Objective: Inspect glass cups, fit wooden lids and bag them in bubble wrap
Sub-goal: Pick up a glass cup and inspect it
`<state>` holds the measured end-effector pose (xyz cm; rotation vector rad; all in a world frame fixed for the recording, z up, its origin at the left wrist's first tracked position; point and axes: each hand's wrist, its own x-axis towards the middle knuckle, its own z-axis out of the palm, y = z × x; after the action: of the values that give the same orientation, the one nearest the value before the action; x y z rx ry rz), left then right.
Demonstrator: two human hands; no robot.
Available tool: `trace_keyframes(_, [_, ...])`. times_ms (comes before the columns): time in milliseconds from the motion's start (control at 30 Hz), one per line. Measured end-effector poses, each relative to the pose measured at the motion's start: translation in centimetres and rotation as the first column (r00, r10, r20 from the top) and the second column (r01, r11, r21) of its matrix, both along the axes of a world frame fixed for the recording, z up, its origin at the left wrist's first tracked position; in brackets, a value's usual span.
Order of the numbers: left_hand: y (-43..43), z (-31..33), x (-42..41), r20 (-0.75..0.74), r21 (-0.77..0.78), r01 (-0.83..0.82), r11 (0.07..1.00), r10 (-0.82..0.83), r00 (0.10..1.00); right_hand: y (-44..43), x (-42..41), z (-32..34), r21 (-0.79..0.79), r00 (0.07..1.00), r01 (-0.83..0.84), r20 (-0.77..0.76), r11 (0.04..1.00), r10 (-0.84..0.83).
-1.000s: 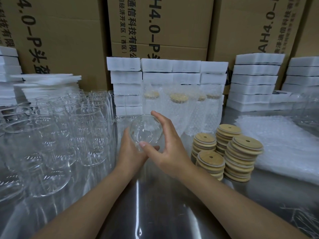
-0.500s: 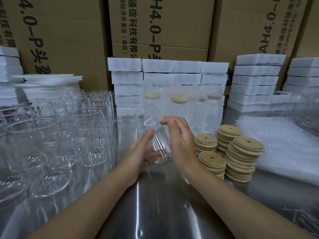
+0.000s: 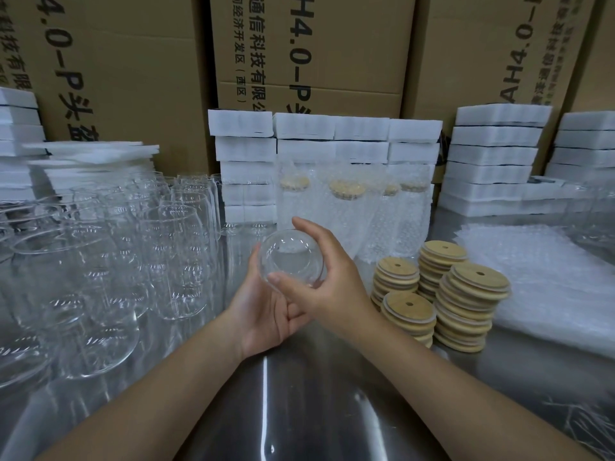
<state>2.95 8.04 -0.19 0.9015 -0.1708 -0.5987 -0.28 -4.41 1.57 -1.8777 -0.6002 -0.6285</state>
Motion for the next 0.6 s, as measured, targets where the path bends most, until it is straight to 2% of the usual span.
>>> trace_keyframes(200, [-0.21,-0.17,-0.02,0.038,0.151,0.04,0.988,-0.046,0.998,-0.02,-0.05,0.13,0.1,0.997,0.06,0.031,0.993,-0.064])
trace_keyframes(600, [-0.41,-0.38,0.13,0.072,0.217,0.021,0.976,-0.038,0.997,-0.33,0.28,0.23,0.159,0.999,0.032,0.027,0.987,-0.037])
